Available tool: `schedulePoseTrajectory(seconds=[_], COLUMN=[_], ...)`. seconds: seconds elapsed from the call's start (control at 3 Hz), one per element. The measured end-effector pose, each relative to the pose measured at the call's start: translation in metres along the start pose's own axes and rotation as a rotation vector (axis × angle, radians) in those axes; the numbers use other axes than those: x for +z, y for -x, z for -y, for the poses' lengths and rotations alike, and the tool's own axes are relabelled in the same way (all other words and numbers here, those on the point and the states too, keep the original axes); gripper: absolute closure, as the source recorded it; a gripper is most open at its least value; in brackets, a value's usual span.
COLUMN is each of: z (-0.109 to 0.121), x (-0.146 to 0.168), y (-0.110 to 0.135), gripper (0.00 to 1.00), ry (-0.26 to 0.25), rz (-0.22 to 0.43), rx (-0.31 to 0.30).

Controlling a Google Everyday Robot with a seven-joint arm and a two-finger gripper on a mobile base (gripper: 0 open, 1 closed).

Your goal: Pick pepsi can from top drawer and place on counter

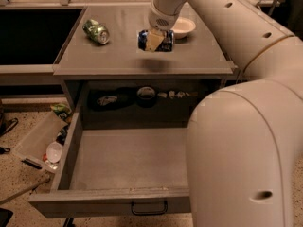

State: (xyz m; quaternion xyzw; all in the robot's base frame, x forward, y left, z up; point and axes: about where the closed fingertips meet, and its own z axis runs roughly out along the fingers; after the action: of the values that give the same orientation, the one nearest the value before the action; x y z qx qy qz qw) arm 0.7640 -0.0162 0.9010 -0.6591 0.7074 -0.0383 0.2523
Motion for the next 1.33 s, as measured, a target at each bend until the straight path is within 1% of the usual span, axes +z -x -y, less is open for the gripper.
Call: schedulePoseTrajectory(seconds=[0.33, 0.67, 1.0, 1.33], z=[-0.005, -0.010, -0.010, -0.010], x=[0.044, 0.054, 0.054, 0.054], y=[-0.018, -0.019, -0.019, -0.019], gripper=[1.00, 1.00, 0.82, 0.58], ry=[0.065, 0.091, 0.091, 0.092], rz=[0.040, 0.066, 0.066, 0.066], rx=[0.055, 0.061, 0.061, 0.061])
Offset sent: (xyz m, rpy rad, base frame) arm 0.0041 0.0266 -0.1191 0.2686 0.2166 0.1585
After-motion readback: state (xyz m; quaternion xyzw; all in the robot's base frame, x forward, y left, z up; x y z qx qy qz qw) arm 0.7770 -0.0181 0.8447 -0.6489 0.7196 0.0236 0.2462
